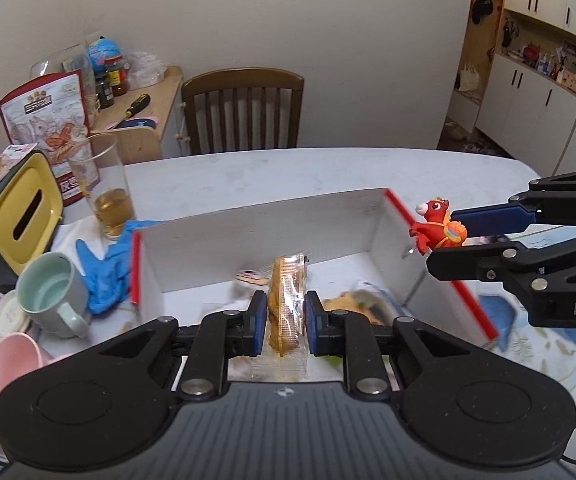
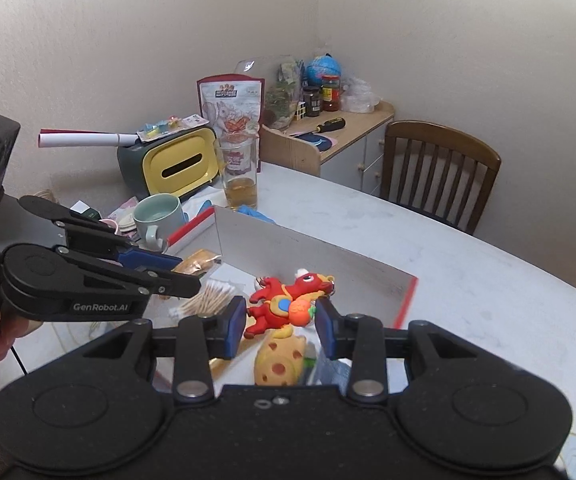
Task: Organize objects
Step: 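Carry the snack bag and dragon keychain into the cardboard box and lower them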
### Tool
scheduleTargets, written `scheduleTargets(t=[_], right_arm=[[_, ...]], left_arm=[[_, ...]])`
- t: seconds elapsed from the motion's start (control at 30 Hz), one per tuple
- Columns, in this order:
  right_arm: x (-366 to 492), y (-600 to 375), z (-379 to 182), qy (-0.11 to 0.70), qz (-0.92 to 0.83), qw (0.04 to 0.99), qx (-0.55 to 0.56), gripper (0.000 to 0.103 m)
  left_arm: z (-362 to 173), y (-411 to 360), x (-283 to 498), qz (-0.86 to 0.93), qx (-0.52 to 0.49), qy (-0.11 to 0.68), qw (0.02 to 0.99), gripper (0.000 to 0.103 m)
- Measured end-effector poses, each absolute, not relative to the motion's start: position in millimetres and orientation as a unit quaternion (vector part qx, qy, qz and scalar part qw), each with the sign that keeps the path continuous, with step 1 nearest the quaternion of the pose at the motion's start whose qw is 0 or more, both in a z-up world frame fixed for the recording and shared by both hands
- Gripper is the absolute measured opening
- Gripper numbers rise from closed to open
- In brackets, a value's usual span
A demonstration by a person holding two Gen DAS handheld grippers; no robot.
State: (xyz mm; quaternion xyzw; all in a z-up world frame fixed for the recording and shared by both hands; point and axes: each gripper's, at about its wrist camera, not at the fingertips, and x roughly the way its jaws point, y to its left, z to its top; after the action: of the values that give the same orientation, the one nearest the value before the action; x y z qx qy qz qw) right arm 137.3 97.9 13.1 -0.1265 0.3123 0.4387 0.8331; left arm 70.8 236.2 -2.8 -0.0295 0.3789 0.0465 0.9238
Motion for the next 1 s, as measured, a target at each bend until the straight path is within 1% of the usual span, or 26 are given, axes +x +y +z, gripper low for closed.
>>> scheduleTargets(t=[0.2, 0.43, 0.7, 0.83, 1.0], right_arm=[[153, 124, -2, 0.319, 0.430, 0.832, -0.142, 0.036], [172, 145, -27, 0.335, 0.415, 0.831, -0.158, 0.036], [181, 156, -64, 0.374, 0.395, 0.817, -0.191, 0.036], [186, 157, -73, 0.389, 0.389, 0.813, -0.190, 0.036], [187, 158, -77, 0.398, 0.390, 0.808, -0.190, 0.036]], left_arm=[[-8, 257, 90, 0.054, -0.015, 0.387, 0.920, 0.019], [-29, 270, 125, 0.052, -0.006, 0.403, 0.914, 0.019], [-61, 255, 159, 0.029, 0.036, 0.440, 0.897, 0.019], [-73, 245, 173, 0.017, 0.050, 0.455, 0.889, 0.019], [-86, 245, 188, 0.006, 0.040, 0.478, 0.877, 0.019]])
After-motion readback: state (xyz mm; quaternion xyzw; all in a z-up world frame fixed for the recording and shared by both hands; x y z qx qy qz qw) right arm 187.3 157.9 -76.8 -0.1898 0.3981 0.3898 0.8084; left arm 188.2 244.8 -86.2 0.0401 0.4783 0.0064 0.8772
